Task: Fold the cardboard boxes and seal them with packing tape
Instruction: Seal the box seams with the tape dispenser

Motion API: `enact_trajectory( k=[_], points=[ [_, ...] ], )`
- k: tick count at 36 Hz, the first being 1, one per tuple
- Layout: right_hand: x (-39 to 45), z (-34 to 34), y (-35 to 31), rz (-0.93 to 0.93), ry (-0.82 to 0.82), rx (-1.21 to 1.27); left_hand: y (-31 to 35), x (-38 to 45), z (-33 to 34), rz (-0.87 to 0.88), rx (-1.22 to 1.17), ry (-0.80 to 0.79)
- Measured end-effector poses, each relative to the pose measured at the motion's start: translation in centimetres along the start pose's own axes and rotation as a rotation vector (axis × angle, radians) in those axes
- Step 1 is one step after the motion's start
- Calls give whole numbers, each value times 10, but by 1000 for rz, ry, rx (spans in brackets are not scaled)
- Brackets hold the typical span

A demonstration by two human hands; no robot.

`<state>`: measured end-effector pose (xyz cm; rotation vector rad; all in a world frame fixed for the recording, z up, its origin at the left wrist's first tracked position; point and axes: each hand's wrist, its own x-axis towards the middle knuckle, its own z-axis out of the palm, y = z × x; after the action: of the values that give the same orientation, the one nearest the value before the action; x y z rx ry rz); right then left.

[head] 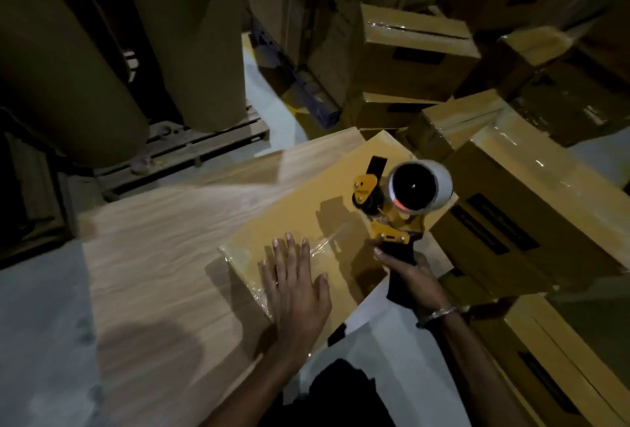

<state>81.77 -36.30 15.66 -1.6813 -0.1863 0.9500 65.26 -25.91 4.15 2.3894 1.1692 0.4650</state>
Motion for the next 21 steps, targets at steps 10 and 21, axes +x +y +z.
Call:
enact_trajectory(
  k=[10, 21],
  points=[
    [85, -47, -50, 20, 2, 52, 58, 62, 18, 73, -317, -198],
    [162, -132, -63, 49, -102, 13, 177, 214, 33, -780, -1283, -486]
  ],
)
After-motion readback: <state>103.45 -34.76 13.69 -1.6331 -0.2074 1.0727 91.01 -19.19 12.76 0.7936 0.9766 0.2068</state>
